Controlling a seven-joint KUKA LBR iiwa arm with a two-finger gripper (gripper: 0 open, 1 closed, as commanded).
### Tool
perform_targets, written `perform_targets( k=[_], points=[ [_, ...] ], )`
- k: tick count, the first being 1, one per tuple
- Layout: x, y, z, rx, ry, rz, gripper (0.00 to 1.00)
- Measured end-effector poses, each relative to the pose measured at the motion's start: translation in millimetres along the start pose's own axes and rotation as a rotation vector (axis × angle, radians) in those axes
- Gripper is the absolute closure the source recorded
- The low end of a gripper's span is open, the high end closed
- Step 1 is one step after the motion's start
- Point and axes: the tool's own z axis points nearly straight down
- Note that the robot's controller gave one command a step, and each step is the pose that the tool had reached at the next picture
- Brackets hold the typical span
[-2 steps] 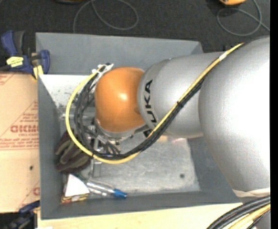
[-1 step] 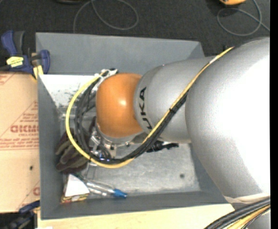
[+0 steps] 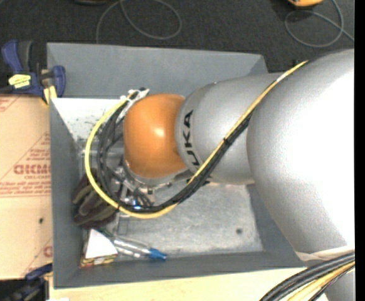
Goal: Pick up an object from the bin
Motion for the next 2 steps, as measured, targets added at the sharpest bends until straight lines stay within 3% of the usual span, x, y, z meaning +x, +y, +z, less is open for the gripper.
perform_targets(
  k=[1, 2],
  points=[
    [-3.6, 0.1, -3.1, -0.001, -0.001, -0.182, 0.00],
    [-6.7, 0.7, 0.5, -0.002, -0.001, -0.081, 0.00]
  ],
)
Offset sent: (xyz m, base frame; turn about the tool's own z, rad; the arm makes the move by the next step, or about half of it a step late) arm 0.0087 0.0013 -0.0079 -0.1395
